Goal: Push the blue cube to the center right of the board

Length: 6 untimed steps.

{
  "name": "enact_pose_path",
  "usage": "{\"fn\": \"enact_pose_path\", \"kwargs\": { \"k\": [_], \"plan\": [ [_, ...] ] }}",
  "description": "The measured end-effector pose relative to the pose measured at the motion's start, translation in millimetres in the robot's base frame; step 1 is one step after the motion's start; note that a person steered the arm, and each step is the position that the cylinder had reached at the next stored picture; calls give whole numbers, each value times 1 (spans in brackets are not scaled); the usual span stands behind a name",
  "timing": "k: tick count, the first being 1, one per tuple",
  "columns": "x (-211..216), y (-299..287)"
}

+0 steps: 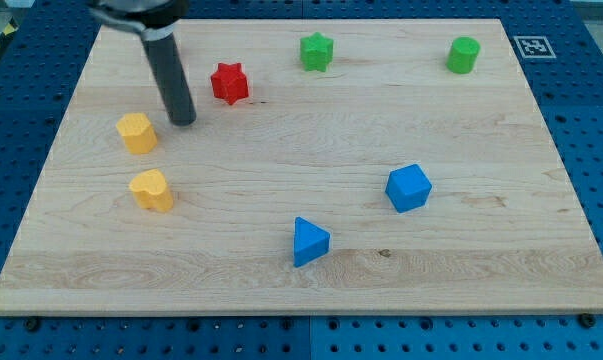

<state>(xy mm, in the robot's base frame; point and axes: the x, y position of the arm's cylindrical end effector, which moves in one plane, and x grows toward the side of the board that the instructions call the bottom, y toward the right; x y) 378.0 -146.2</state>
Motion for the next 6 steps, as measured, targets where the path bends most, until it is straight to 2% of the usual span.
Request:
{"fn": "enact_pose_path", "kwargs": {
  "k": [2,3,5,6],
  "plan": [
    [-7,2],
    [11,50],
    [98,135],
    [129,172]
  ]
}}
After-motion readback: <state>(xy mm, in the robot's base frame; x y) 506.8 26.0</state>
